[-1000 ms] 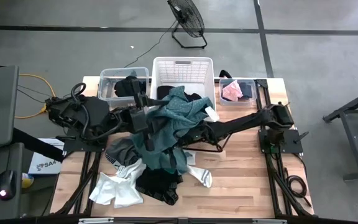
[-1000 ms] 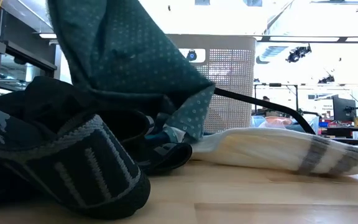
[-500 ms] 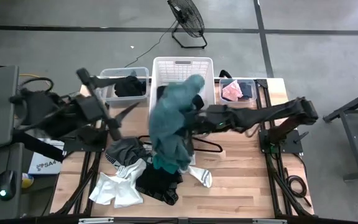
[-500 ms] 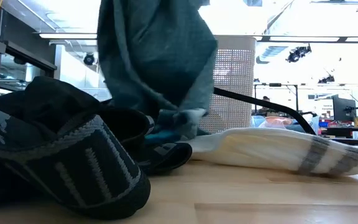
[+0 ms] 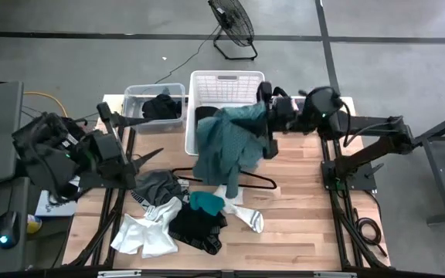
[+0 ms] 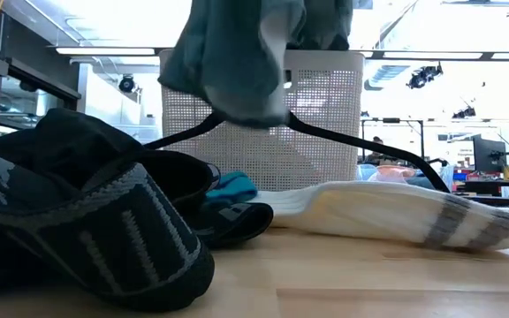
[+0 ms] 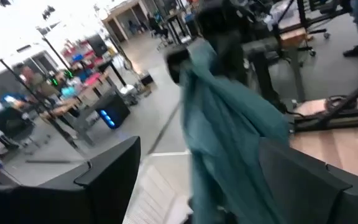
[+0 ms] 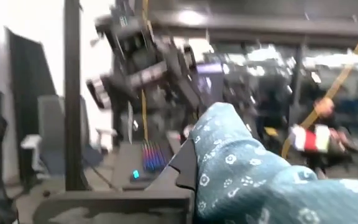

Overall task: Pick & Place Cloths
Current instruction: Put the blue green polo shirt into the white laundry basket

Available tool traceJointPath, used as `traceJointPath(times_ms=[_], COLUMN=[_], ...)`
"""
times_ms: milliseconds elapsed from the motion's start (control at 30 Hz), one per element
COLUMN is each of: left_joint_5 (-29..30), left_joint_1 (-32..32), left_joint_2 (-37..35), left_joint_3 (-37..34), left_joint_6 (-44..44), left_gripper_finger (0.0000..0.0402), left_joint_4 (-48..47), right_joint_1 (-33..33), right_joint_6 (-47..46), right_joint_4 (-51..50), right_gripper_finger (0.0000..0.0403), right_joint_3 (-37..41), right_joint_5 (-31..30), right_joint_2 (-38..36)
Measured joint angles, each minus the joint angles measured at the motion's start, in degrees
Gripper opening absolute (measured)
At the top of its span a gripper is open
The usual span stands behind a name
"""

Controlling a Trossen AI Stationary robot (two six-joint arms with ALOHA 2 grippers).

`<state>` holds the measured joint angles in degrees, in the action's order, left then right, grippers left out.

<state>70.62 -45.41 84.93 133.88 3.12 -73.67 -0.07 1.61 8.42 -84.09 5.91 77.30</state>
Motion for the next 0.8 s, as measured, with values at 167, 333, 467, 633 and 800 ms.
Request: traceJointPath(times_ms=[167, 333, 467, 633, 800], left_joint_5=[-0.4, -0.6, -0.6, -0.6, -0.6], left_joint_1=[0.0, 0.0, 0.0, 0.0, 0.0], left_joint_2=[0.3, 0.3, 0.3, 0.3, 0.5], left_joint_3=[-2.4, -4.4, -5.3, -6.2, -6.2], left_joint_6=[3.8, 4.7, 5.2, 6.3, 6.9], left_gripper_finger=[0.0319, 0.0319, 0.0319, 0.0319, 0.0319], left_joint_4=[-2.4, -2.4, -2.4, -2.8, -3.3], right_joint_1=[-4.9, -8.5, -11.8, -16.3, -21.4], right_joint_6=[-3.5, -5.2, -6.7, -6.1, -6.6], right_joint_4=[10.2, 18.1, 24.4, 27.7, 28.4], right_gripper_finger=[0.0004, 0.0003, 0.0003, 0.0004, 0.0004], right_joint_3=[0.0, 0.0, 0.0, 0.0, 0.0], right_joint_5=[9.7, 12.3, 12.5, 13.4, 13.7], right_joint_2=[0.0, 0.8, 1.0, 1.7, 4.3])
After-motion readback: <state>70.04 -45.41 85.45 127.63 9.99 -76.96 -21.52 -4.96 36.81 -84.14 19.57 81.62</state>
